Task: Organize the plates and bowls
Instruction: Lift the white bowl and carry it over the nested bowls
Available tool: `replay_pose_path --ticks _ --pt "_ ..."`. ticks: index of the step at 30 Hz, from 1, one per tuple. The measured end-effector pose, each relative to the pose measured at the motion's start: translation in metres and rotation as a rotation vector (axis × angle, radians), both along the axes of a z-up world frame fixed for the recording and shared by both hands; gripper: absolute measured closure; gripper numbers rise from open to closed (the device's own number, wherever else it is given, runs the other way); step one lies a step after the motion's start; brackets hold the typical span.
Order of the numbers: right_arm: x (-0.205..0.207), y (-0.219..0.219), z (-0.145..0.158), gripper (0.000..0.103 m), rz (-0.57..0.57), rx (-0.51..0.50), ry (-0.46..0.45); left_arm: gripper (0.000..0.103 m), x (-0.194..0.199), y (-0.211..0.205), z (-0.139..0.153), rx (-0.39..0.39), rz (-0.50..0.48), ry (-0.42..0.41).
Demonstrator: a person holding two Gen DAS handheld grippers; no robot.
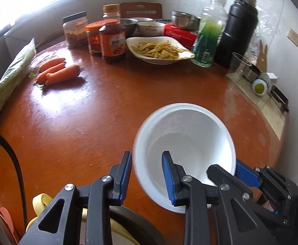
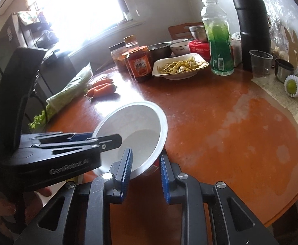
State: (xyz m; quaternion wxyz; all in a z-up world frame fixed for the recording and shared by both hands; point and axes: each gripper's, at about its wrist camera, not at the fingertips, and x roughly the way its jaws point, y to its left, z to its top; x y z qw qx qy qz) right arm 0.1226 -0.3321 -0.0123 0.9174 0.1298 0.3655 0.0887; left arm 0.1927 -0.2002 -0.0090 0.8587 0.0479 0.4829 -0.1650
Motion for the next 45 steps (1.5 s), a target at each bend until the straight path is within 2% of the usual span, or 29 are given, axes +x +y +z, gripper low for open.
replay_pose_path --ticks 3,9,13,16,19,32,45 --pt "0.003 -0.002 -0.006 0.076 -0.012 0.003 0.014 0.072 0.001 0.001 -0.001 0.015 -0.001 -0.001" --pt "0.003 0.003 -0.009 0.076 0.002 0.0 0.013 0.07 0.006 0.002 -0.004 -0.009 -0.016 0.025" --pt "0.003 0.008 -0.004 0.076 0.01 -0.012 0.004 0.075 0.003 -0.001 -0.004 -0.024 -0.036 0.038" --pt "0.001 0.01 0.006 0.076 -0.005 -0.052 -0.023 0.075 0.003 0.004 0.001 -0.082 -0.039 0.05" --pt "-0.003 0.009 0.015 0.076 -0.001 -0.034 -0.047 0.075 -0.002 0.009 0.011 -0.115 -0.039 0.029" --pt "-0.027 0.035 0.06 0.076 0.029 -0.074 -0.139 0.075 -0.049 0.041 0.072 -0.162 -0.031 -0.122" --pt "-0.055 0.077 0.088 0.076 0.09 -0.098 -0.198 0.075 -0.084 0.085 0.095 -0.176 0.012 -0.19"
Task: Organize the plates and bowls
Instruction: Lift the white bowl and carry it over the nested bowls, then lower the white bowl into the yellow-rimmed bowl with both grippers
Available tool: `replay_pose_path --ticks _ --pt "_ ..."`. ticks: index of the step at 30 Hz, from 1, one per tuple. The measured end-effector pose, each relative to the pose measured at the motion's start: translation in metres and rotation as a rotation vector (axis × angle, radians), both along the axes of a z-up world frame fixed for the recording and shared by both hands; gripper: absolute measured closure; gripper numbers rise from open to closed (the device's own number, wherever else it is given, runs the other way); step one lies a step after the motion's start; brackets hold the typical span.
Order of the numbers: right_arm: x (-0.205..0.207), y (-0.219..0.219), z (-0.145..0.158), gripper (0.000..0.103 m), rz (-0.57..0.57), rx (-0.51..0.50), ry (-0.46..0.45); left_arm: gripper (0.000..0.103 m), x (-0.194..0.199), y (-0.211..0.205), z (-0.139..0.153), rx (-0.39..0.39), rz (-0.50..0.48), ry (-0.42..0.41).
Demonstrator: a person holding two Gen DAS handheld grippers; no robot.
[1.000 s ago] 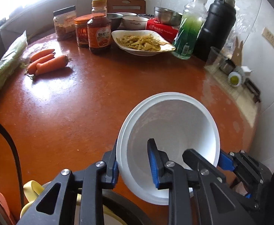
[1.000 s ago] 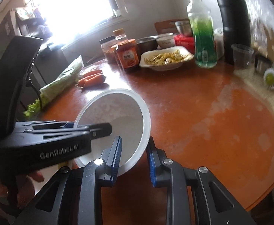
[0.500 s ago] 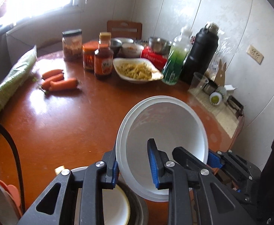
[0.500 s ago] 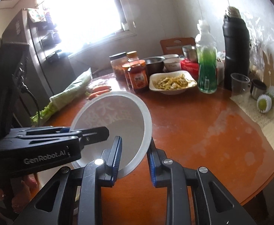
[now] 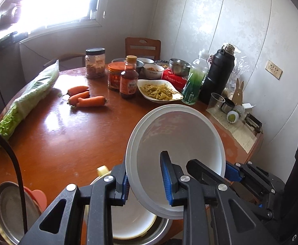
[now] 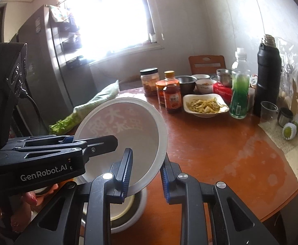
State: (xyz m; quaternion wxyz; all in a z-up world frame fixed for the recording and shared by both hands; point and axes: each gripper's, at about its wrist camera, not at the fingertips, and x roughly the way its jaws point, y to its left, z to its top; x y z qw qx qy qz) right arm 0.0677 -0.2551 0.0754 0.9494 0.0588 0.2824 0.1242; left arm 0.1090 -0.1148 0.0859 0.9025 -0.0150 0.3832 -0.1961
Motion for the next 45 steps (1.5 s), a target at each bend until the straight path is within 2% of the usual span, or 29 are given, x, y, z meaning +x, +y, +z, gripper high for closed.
replay_pose_path --ticks 12,31,45 --pt "-0.017 0.034 0.005 0.076 0.065 -0.015 -0.017 0.075 -0.021 0.034 0.0 -0.005 0.054 -0.015" --pt "-0.024 0.045 -0.026 0.076 0.104 -0.017 0.044 0.075 -0.029 0.044 -0.037 0.002 0.081 0.021" --pt "-0.017 0.048 -0.048 0.076 0.13 -0.008 0.086 0.075 -0.027 0.041 -0.061 0.083 0.136 0.005"
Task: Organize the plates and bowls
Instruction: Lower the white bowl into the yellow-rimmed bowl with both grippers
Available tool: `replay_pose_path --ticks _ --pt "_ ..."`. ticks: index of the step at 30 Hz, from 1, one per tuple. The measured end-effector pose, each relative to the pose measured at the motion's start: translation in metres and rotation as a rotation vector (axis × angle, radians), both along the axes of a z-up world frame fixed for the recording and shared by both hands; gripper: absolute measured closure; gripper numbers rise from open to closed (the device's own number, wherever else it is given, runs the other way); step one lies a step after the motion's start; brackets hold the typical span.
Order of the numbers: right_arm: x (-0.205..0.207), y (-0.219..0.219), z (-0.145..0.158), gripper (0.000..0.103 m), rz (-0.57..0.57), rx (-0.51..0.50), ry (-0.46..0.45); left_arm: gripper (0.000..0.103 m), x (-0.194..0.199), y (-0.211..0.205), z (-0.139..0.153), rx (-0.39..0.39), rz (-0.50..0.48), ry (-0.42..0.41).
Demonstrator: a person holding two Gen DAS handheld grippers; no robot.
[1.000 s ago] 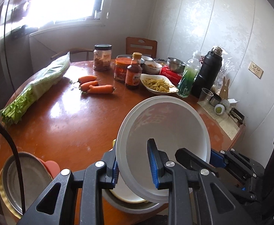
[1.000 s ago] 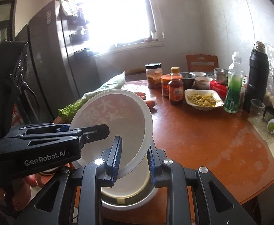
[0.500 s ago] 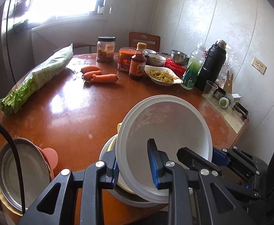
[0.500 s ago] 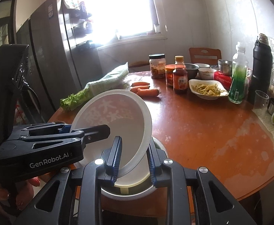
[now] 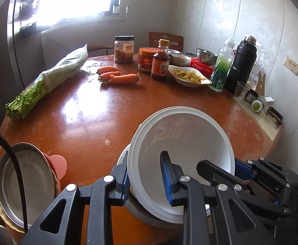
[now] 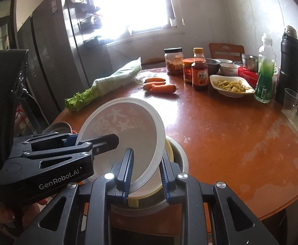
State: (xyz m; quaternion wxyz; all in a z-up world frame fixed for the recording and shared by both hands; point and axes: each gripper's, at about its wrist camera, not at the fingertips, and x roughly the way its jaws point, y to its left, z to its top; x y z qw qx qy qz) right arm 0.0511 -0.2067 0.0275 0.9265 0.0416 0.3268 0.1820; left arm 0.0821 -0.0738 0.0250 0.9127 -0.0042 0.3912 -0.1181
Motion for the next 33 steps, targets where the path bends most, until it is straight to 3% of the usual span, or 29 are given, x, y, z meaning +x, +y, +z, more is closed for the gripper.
replay_pose_path --ticks 14,33 --pt "0.007 -0.002 -0.014 0.076 -0.005 -0.004 0.027 0.076 -0.001 -0.006 -0.007 0.045 0.021 -0.022" --pt "0.011 -0.005 -0.025 0.074 -0.047 -0.048 0.027 0.076 0.002 -0.002 -0.01 0.003 0.014 -0.004"
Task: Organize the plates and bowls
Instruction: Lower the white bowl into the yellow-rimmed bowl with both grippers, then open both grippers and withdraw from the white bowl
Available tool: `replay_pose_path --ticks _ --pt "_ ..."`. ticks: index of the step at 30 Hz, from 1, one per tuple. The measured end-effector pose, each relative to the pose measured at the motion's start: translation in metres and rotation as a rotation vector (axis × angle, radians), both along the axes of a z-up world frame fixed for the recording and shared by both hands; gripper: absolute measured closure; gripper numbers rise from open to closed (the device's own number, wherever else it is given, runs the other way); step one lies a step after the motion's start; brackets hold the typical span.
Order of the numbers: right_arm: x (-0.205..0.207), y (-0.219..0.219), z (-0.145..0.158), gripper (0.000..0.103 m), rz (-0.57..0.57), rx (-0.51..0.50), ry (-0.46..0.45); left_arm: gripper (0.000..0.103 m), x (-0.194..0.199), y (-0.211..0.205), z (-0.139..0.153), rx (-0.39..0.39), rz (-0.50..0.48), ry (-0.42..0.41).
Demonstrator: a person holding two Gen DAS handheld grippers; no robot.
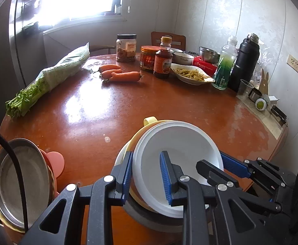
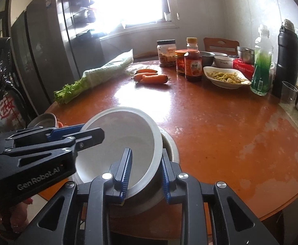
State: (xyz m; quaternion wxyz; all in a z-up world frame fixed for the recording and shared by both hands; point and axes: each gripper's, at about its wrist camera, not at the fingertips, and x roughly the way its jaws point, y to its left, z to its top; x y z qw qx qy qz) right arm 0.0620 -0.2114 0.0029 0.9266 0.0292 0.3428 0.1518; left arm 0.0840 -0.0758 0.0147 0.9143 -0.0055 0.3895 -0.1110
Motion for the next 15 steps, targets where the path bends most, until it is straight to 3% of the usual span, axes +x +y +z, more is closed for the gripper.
replay_pose_path --ticks 12,15 --pt "0.0035 -0.0017 -0.0036 0.061 -0.004 0.024 0.006 0.076 0.0006 0.0066 0.0016 -0.074 -0.026 0.003" --pt "0.0032 -0.0061 -0.002 0.055 -0.006 0.042 0.008 0.071 -0.0007 0.0091 0.0033 -0.081 -0.024 -0.006"
